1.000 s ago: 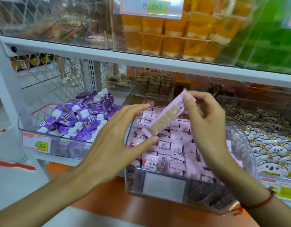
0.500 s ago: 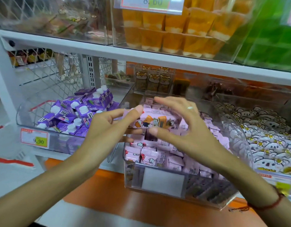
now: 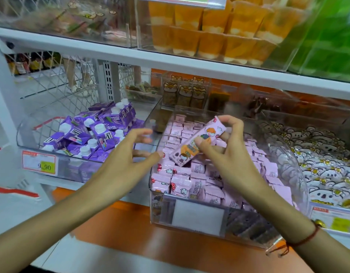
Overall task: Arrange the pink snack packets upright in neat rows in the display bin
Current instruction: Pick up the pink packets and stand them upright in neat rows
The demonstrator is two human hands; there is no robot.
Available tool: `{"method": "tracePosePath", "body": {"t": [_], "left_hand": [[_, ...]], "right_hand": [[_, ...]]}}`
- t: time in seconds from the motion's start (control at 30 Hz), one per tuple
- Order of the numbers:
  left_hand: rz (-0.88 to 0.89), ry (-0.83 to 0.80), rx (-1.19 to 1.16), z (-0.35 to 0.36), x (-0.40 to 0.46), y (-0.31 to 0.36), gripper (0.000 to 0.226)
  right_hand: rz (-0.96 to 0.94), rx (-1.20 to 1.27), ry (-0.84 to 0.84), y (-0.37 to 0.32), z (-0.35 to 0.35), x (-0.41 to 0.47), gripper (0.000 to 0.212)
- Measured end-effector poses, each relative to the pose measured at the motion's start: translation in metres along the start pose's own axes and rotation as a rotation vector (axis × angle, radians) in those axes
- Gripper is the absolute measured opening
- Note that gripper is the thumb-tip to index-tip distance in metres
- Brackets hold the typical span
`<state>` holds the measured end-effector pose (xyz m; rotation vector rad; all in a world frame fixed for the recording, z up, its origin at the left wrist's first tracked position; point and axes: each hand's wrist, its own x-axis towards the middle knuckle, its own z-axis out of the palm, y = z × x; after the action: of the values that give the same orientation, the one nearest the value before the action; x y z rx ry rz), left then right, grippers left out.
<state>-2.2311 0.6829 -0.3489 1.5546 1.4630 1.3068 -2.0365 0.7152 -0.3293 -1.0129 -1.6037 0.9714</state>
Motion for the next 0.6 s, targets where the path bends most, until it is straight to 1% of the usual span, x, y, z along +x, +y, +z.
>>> {"method": "tracePosePath", "body": {"t": [0.03,0.1,0.17,0.23,0.3,0.37,0.43,0.47,0.53,0.6], "left_hand": [[-0.031,-0.032,-0.025,0.000,0.000,-0.001,0.035],[-0.035,-0.067,-0.047,-0.001,0.000,-0.002,0.025],[-0.021,-0.081,-0.050,-0.003,0.000,-0.002,0.023],[-0.002,-0.088,-0.029,-0.005,-0.002,-0.003,0.024],[0.016,-0.099,0.011,-0.007,-0.004,-0.002,0.030],[0.020,-0.104,0.028,-0.007,-0.006,0.001,0.040],[0.016,-0.107,0.046,-0.009,-0.008,0.003,0.042],[0.019,-0.109,0.059,-0.009,-0.008,0.002,0.039],[0.043,-0.096,0.081,-0.009,-0.007,0.000,0.031],[0.076,-0.062,0.114,-0.007,-0.007,-0.003,0.036]], "right_hand": [[-0.030,-0.105,-0.029,0.000,0.000,0.000,0.042],[-0.125,-0.293,-0.080,-0.004,-0.008,0.003,0.040],[-0.230,-0.441,-0.107,-0.008,-0.015,0.007,0.038],[-0.318,-0.644,-0.097,-0.006,-0.016,0.008,0.036],[-0.372,-0.882,-0.097,0.000,-0.008,0.006,0.030],[-0.383,-1.027,-0.188,0.008,0.000,0.004,0.030],[-0.354,-1.065,-0.292,0.013,0.003,0.006,0.032],[-0.328,-1.056,-0.324,0.014,0.003,0.008,0.032],[-0.247,-1.006,-0.383,0.013,0.000,0.014,0.030],[-0.175,-0.926,-0.460,0.012,-0.003,0.021,0.027]]}}
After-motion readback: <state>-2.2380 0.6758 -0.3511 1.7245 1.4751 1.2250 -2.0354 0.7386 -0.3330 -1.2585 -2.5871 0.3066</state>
